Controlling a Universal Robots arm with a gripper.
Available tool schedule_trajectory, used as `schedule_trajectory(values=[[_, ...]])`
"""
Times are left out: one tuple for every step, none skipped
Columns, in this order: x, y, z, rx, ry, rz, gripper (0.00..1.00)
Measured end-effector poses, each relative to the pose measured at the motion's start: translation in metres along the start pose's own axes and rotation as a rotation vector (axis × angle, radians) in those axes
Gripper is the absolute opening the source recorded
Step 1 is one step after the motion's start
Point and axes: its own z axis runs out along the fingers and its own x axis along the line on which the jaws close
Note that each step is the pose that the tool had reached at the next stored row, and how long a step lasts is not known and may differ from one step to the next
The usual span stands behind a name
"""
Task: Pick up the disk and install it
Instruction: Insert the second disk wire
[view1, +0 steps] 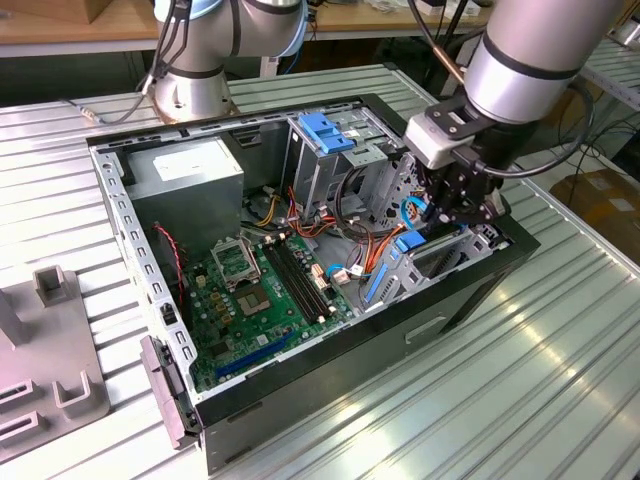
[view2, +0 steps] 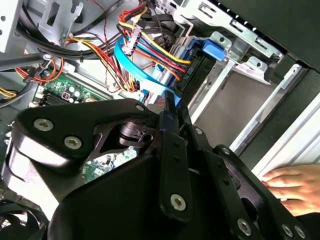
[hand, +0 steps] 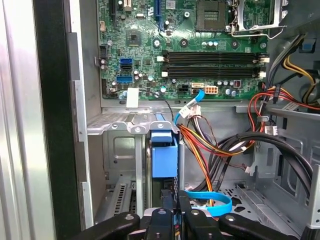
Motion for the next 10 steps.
schedule_trajectory(values=[[0.0005, -0.0002, 0.0001, 0.0000, -0.0058, 0.001, 0.16], [0.0010, -0.0003, 0.0002, 0.0001, -0.0108, 0.002, 0.16], [0.0015, -0.0003, 0.0003, 0.0000, -0.0137, 0.002, 0.16], [0.0022, -0.0004, 0.0006, 0.0000, -0.0158, 0.003, 0.16], [0.0027, -0.0004, 0.0010, -0.0001, -0.0164, 0.003, 0.16], [0.0036, -0.0003, 0.0013, -0.0001, -0.0187, 0.003, 0.16], [0.0042, -0.0003, 0.0015, -0.0001, -0.0226, 0.004, 0.16], [0.0048, -0.0003, 0.0016, -0.0001, -0.0274, 0.004, 0.16], [0.0056, -0.0003, 0.0018, -0.0001, -0.0340, 0.005, 0.16], [0.0062, -0.0003, 0.0018, -0.0002, -0.0400, 0.006, 0.16]])
